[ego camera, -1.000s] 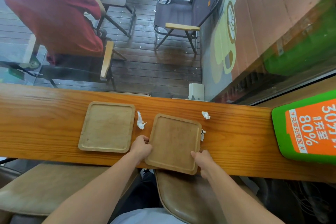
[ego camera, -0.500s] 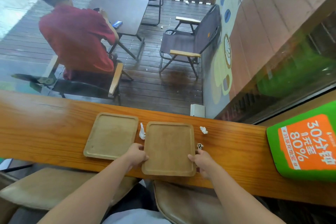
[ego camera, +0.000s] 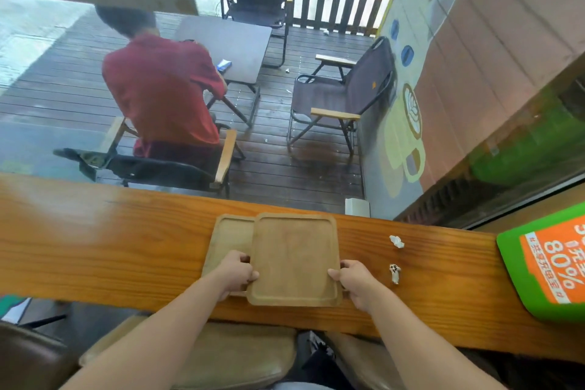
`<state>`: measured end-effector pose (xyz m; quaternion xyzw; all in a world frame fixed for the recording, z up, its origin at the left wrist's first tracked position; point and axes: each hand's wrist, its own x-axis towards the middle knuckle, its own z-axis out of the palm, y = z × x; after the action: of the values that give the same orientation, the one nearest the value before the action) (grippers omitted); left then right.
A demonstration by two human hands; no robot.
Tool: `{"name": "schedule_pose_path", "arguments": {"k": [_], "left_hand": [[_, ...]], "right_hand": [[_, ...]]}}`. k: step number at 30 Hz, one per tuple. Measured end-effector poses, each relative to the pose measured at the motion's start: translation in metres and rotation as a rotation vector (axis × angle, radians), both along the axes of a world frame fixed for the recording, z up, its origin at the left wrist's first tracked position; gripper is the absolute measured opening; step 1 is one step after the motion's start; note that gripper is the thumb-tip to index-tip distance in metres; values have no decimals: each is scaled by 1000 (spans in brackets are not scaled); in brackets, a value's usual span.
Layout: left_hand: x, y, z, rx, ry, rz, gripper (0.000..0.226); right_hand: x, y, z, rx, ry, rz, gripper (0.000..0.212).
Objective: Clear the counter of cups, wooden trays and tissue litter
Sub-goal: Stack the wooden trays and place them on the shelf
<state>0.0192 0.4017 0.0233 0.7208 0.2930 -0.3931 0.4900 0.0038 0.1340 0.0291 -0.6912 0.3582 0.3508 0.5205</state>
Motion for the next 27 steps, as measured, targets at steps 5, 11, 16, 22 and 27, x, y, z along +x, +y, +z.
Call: {"name": "schedule_pose_path", "arguments": {"k": [5,11,16,22,27], "left_hand": [[7,65,-9,9,-30,-19,36],[11,100,-17,27,-42,-43,48],[13,107,-23,28,-42,-20,62],[22,112,-29,46,-27,-50,57],[27,114,-34,81,-24,-64,48]], "right_hand": [[-4,66,-7,8,-2,-45,41],[-1,102,-11,26,23,-86,34],[8,110,-16,4,16,-95,35],[11,119,-23,11,28,-103,36],[17,125,-28,1,42,-106,39]]}}
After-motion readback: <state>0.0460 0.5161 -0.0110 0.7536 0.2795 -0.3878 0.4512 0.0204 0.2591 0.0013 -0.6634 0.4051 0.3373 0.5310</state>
